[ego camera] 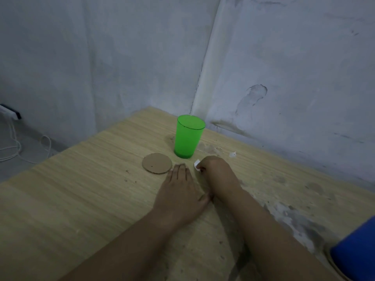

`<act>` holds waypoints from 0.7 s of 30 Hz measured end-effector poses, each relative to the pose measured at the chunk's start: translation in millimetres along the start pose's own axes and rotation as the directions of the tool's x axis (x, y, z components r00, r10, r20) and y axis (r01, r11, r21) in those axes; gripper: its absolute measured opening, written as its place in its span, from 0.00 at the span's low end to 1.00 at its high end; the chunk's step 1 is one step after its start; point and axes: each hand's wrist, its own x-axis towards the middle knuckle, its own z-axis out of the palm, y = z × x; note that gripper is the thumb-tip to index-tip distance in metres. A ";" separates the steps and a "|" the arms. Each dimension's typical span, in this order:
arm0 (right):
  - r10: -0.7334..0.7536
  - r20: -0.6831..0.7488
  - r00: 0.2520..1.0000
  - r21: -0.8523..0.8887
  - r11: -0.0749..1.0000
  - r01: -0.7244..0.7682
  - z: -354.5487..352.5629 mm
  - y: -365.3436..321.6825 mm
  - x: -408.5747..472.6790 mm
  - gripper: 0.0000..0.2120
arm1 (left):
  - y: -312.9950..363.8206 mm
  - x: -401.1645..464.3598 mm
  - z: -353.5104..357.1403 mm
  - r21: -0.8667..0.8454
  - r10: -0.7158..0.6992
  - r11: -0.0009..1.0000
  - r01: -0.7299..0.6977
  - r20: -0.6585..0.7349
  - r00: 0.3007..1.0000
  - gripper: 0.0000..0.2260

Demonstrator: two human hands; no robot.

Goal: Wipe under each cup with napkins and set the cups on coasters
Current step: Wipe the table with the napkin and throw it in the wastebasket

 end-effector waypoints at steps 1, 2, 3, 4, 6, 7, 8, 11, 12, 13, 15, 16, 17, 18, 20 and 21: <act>0.049 -0.033 0.998 0.061 0.997 -0.047 -1.6 -0.9 1.9 0.09 | -0.3 0.1 0.0 -0.018 -0.003 1.000 0.003 -0.004 1.000 0.40; 0.104 -0.098 0.990 0.156 0.984 -0.088 -4.4 -1.3 2.1 0.10 | -0.5 0.2 -0.7 -0.054 -0.010 0.999 0.009 -0.019 1.000 0.38; 0.183 -0.172 0.968 0.289 0.949 -0.128 -8.6 -1.5 -0.8 0.10 | -0.6 0.7 -1.5 -0.108 -0.018 0.994 0.013 -0.050 0.999 0.35; 0.285 -0.213 0.935 0.458 0.874 -0.162 -12.3 -0.4 -5.5 0.09 | -0.3 1.9 -2.9 -0.181 -0.030 0.983 0.011 -0.100 0.995 0.31; 0.455 -0.106 0.884 0.820 0.543 -0.181 -17.5 2.1 -16.3 0.08 | -0.2 4.2 -5.2 -0.353 -0.071 0.936 -0.008 -0.209 0.975 0.25; 0.487 0.000 0.873 0.937 0.304 -0.170 -19.6 1.9 -21.8 0.07 | -0.4 5.5 -6.3 -0.437 -0.087 0.899 -0.033 -0.250 0.964 0.22; 0.486 0.099 0.868 0.987 0.061 -0.147 -21.6 1.7 -26.9 0.08 | 0.0 7.2 -6.5 -0.512 -0.094 0.857 -0.063 -0.274 0.957 0.21; 0.420 0.221 0.880 0.946 -0.311 -0.089 -26.0 -0.9 -38.1 0.08 | 1.9 9.7 -7.4 -0.681 -0.112 0.723 -0.118 -0.284 0.952 0.19; 0.391 0.232 0.891 0.932 -0.351 -0.088 -26.7 -2.4 -40.3 0.07 | 2.6 9.8 -8.6 -0.721 -0.120 0.682 -0.125 -0.279 0.953 0.18; 0.361 0.242 0.901 0.921 -0.378 -0.096 -27.0 -3.7 -42.1 0.07 | 3.2 10.2 -9.8 -0.756 -0.128 0.643 -0.127 -0.270 0.954 0.17; 0.318 0.268 0.909 0.908 -0.398 -0.128 -25.0 -4.7 -44.0 0.08 | 3.2 10.9 -12.3 -0.820 -0.151 0.559 -0.120 -0.243 0.958 0.14; 0.303 0.279 0.911 0.909 -0.390 -0.148 -23.0 -4.7 -44.7 0.08 | 1.9 11.2 -12.5 -0.845 -0.163 0.521 -0.116 -0.232 0.959 0.13; 0.293 0.285 0.913 0.914 -0.370 -0.167 -21.9 -5.0 -44.8 0.08 | 0.8 11.8 -13.6 -0.865 -0.173 0.488 -0.118 -0.228 0.958 0.12; 0.285 0.291 0.913 0.917 -0.356 -0.181 -19.8 -3.7 -44.9 0.07 | 0.6 12.6 -13.1 -0.878 -0.180 0.463 -0.119 -0.225 0.957 0.11; 0.305 0.286 0.908 0.928 -0.323 -0.184 -18.3 -2.8 -43.9 0.06 | 0.0 13.4 -13.4 -0.905 -0.194 0.403 -0.136 -0.230 0.954 0.12; 0.334 0.269 0.904 0.940 -0.296 -0.170 -18.5 -2.4 -43.0 0.07 | 0.0 13.6 -13.5 -0.916 -0.201 0.375 -0.144 -0.232 0.952 0.13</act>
